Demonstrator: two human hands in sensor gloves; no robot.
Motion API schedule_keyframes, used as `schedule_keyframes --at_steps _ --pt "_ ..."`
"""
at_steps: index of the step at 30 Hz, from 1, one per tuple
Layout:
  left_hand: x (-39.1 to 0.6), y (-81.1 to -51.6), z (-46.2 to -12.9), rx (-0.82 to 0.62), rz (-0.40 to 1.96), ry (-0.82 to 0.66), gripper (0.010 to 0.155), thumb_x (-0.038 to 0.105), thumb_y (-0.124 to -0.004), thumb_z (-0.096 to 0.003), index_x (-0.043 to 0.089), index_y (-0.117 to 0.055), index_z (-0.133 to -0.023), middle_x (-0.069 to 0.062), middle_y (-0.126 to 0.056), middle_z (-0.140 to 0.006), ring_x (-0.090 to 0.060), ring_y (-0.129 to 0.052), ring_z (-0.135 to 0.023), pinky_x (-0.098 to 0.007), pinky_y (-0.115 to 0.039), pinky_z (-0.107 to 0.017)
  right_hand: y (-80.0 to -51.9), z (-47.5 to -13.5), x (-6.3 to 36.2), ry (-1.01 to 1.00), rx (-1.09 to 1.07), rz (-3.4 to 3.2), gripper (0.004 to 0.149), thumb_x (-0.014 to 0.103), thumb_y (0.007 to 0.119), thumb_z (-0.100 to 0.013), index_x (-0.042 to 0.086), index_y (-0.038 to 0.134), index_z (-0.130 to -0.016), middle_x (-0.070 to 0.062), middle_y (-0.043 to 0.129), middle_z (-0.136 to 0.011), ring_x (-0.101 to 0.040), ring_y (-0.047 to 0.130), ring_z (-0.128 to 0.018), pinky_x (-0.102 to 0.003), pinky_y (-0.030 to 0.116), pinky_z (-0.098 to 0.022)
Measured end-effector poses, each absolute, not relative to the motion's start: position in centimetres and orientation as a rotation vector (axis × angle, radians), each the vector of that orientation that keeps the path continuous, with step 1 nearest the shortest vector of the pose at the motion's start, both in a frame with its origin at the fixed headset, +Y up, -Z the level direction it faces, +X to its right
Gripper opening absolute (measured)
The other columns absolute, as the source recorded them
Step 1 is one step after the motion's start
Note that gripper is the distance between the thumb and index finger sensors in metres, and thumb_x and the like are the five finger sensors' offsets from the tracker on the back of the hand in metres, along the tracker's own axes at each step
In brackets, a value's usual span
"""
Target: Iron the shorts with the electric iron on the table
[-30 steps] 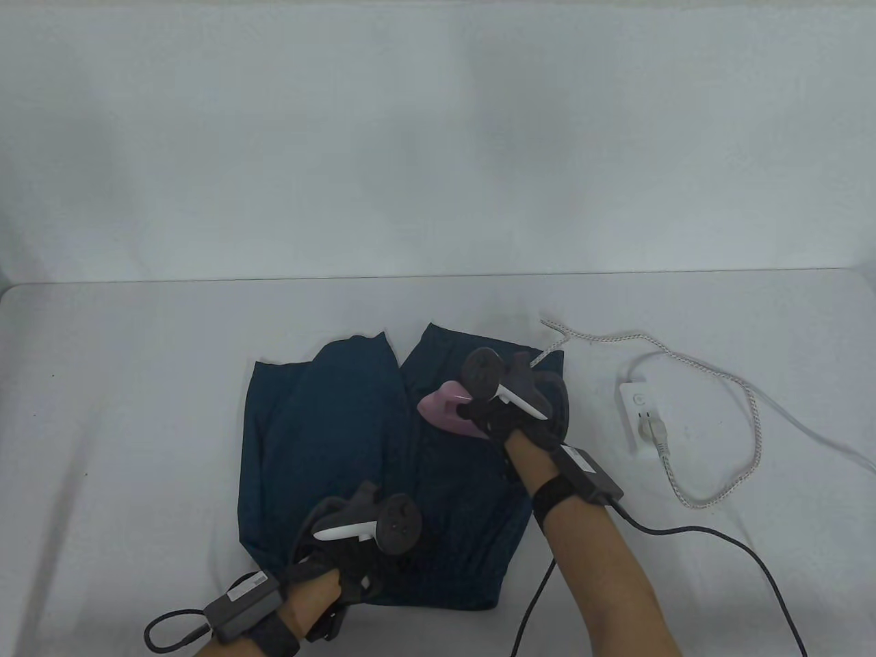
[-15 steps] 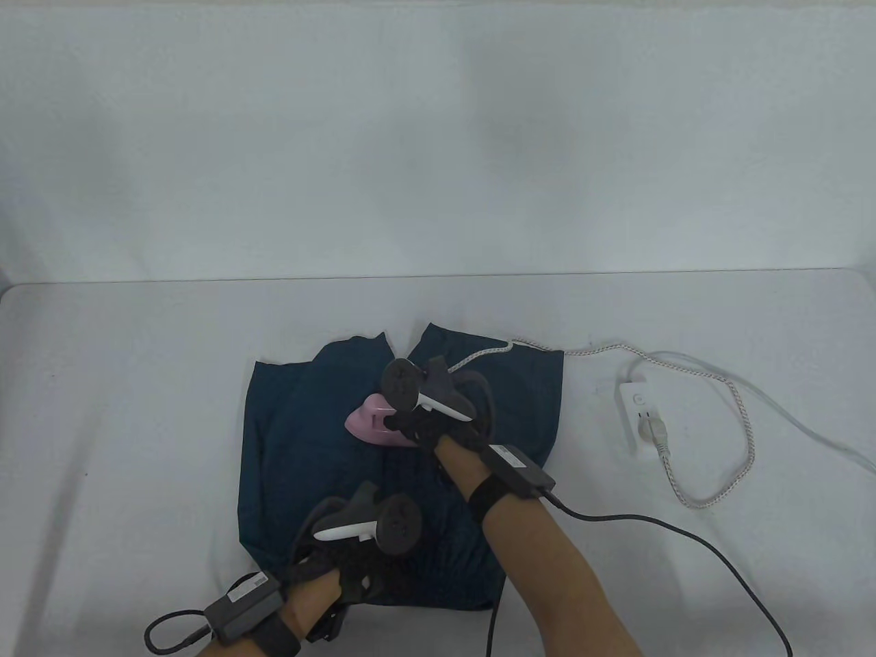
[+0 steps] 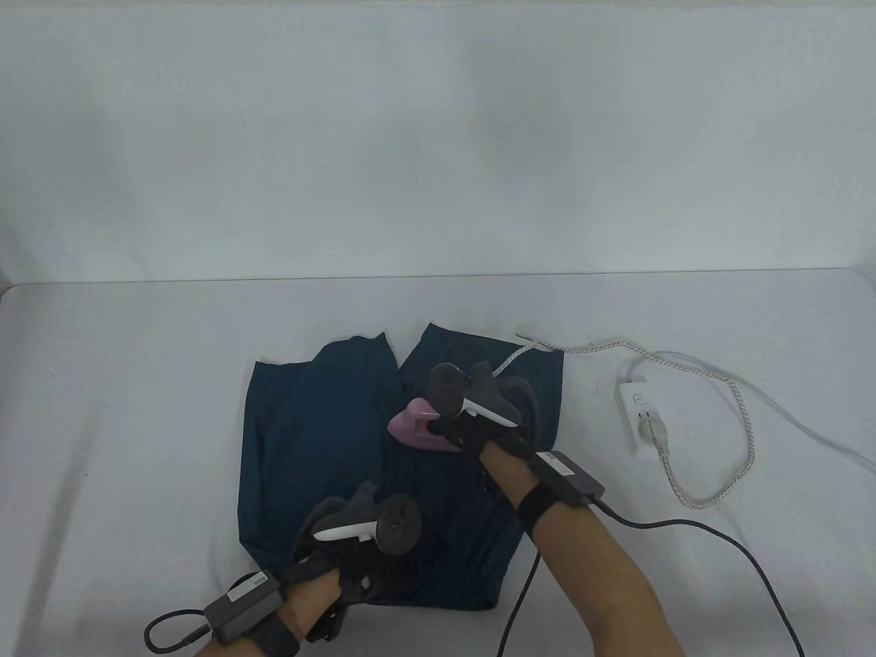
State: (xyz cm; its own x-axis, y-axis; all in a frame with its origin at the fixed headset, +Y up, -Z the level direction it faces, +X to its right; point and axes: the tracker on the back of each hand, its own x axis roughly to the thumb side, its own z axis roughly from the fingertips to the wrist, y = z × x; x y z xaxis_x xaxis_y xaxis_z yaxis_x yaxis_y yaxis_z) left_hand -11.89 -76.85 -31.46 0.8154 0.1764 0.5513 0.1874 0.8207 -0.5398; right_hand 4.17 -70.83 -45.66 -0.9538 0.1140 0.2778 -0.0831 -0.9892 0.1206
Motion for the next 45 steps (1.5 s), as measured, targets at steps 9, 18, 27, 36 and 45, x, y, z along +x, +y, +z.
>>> schedule_keyframes --at_steps 9,18,27,36,45 --pt "-11.9 -76.9 -31.4 -0.618 -0.007 -0.628 0.075 0.055 -0.076 -0.0473 0.041 -0.038 -0.11 0.004 -0.024 -0.116 -0.028 -0.034 -0.104 -0.06 -0.04 -0.078 -70.8 -44.8 8.9 0.174 0.347 3.016 0.059 0.048 0.094 -0.042 0.04 0.07 -0.095 0.013 0.088 -0.075 -0.014 0.097 -0.06 -0.055 0.081 -0.042" --pt "-11.9 -76.9 -31.4 -0.618 -0.007 -0.628 0.075 0.055 -0.076 -0.0474 0.041 -0.038 -0.11 0.004 -0.024 -0.116 -0.028 -0.034 -0.104 -0.06 -0.04 -0.078 -71.0 -44.7 8.4 0.171 0.339 2.983 0.06 0.048 0.094 -0.041 0.039 0.07 -0.095 0.013 0.088 -0.075 -0.015 0.096 -0.059 -0.055 0.08 -0.042" --pt "-11.9 -76.8 -31.4 -0.618 -0.008 -0.628 0.075 0.055 -0.076 -0.0474 0.041 -0.038 -0.11 0.004 -0.024 -0.116 -0.028 -0.034 -0.104 -0.06 -0.04 -0.078 -70.9 -44.3 3.7 0.144 0.454 2.934 0.06 0.048 0.094 -0.041 0.038 0.069 -0.095 0.013 0.088 -0.075 -0.015 0.097 -0.059 -0.055 0.081 -0.041" --pt "-11.9 -76.8 -31.4 -0.618 -0.008 -0.628 0.075 0.055 -0.076 -0.0475 0.041 -0.038 -0.11 0.004 -0.024 -0.116 -0.028 -0.034 -0.104 -0.06 -0.04 -0.078 -70.6 -44.1 -1.6 0.159 0.59 2.94 0.06 0.048 0.093 -0.042 0.038 0.069 -0.096 0.013 0.088 -0.075 -0.014 0.097 -0.059 -0.055 0.081 -0.041" --pt "-11.9 -76.9 -31.4 -0.618 -0.009 -0.629 0.075 0.055 -0.076 -0.0476 0.041 -0.038 -0.11 0.004 -0.024 -0.116 -0.028 -0.034 -0.104 -0.06 -0.04 -0.078 -70.6 -43.5 -3.3 0.181 0.651 2.974 0.061 0.049 0.093 -0.042 0.038 0.068 -0.097 0.013 0.088 -0.076 -0.014 0.097 -0.059 -0.054 0.082 -0.04"
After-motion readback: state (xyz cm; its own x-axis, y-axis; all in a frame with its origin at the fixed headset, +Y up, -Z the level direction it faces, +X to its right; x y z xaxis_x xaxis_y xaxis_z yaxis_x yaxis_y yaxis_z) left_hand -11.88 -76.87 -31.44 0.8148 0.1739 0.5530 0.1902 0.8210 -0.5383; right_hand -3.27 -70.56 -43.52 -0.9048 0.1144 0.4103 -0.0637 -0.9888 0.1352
